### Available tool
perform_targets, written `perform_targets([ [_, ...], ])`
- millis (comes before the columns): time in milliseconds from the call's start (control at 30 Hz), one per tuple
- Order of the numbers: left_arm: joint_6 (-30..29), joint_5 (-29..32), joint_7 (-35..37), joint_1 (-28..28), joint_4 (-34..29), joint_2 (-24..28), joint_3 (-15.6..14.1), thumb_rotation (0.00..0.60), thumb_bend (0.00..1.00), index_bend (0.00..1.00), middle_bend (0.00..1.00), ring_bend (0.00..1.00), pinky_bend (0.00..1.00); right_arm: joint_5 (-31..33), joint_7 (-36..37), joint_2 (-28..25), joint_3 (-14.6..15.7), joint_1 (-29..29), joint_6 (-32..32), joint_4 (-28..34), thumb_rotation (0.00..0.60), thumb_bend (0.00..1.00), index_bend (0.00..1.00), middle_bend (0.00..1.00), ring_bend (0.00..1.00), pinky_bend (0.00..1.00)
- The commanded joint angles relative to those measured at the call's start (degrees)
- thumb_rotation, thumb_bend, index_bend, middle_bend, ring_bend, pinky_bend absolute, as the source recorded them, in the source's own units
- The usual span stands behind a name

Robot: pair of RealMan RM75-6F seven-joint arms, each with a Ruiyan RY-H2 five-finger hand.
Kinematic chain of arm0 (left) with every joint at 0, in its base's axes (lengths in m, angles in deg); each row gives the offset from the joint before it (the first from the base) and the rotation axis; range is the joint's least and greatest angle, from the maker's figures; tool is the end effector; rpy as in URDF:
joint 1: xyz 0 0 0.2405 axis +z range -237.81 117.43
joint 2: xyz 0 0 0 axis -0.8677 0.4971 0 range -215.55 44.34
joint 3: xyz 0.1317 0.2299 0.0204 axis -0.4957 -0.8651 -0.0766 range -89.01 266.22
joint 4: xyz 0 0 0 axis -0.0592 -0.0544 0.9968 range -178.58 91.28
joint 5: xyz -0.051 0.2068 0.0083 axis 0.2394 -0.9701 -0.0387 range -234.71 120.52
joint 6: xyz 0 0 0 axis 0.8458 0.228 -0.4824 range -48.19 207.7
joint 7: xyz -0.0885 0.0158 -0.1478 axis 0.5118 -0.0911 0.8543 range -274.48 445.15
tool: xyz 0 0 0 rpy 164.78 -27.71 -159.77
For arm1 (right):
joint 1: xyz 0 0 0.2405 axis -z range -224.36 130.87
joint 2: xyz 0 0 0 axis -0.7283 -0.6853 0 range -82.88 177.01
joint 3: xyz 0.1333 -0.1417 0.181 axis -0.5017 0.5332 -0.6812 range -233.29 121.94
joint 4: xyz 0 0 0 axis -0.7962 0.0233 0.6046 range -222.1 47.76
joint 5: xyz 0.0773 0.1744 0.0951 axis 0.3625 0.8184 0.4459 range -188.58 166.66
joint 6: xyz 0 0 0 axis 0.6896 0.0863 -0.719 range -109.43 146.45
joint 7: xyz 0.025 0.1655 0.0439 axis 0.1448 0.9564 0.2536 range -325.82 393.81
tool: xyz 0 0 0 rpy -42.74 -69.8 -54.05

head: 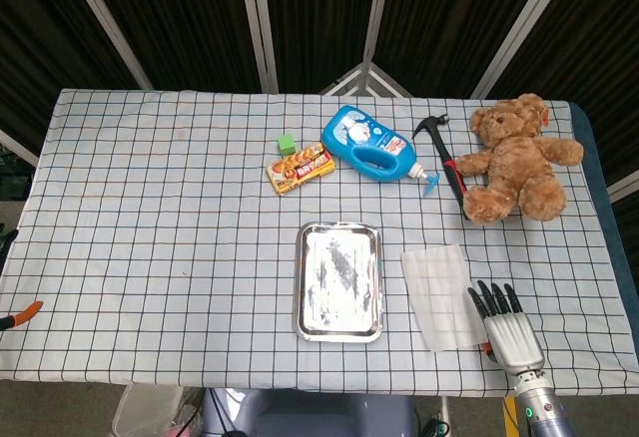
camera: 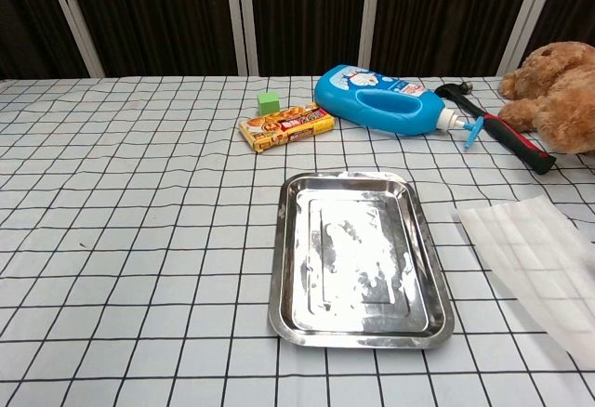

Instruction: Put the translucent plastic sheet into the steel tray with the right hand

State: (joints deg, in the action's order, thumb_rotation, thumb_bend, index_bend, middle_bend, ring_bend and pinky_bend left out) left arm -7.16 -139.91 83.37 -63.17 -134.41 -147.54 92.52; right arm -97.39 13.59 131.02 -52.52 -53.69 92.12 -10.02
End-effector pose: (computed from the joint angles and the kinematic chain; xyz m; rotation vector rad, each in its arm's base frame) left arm -0.3399 0.2042 0.1885 -1.3179 -0.8294 -0.8140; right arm -0.3388 -0.1939 0.0153 1.7215 -0.8378 0.5639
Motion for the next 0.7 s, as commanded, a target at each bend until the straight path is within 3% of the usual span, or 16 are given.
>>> perform_targets([
  [33,0.1,0.1,0.0,0.0,0.0,0.0,0.0,0.600,0.00,0.00,0.00,0.00,0.00,-0.6,0.6,0.3,0.2,0.1,0.5,-0.1,0.600,0.41,0.00,0.00,0.00,0.00],
  [300,0.2,0.2,0.0,0.0,-0.2,0.0,0.0,0.600,0.00,0.00,0.00,0.00,0.00,-1.2,1.2,0.1,0.1,-0.1,1.1,0.6,0.600,0.41,0.01,0.00,0.00,0.00],
  [433,0.3,0.3,-0.1,-0.1,-0.2,0.0,0.0,0.600,0.00,0.00,0.00,0.00,0.00,-2.4,2.6,0.5,0.3,-0.3,1.7,-0.3,0.600,0.41,0.15,0.00,0.00,0.00],
  [600,0.3,0.3,-0.1,0.0,-0.2,0.0,0.0,0.600,0.00,0.00,0.00,0.00,0.00,-4.3,5.6,2.4,0.4,-0.7,2.7,-2.7,0.600,0.41,0.23,0.02,0.00,0.00],
  [700,0.4,0.4,0.0,-0.1,-0.2,0.0,0.1,0.600,0.00,0.00,0.00,0.00,0.00,-5.3,7.3,3.4,0.4,-0.9,3.4,-3.6,0.600,0.41,0.34,0.06,0.00,0.00],
])
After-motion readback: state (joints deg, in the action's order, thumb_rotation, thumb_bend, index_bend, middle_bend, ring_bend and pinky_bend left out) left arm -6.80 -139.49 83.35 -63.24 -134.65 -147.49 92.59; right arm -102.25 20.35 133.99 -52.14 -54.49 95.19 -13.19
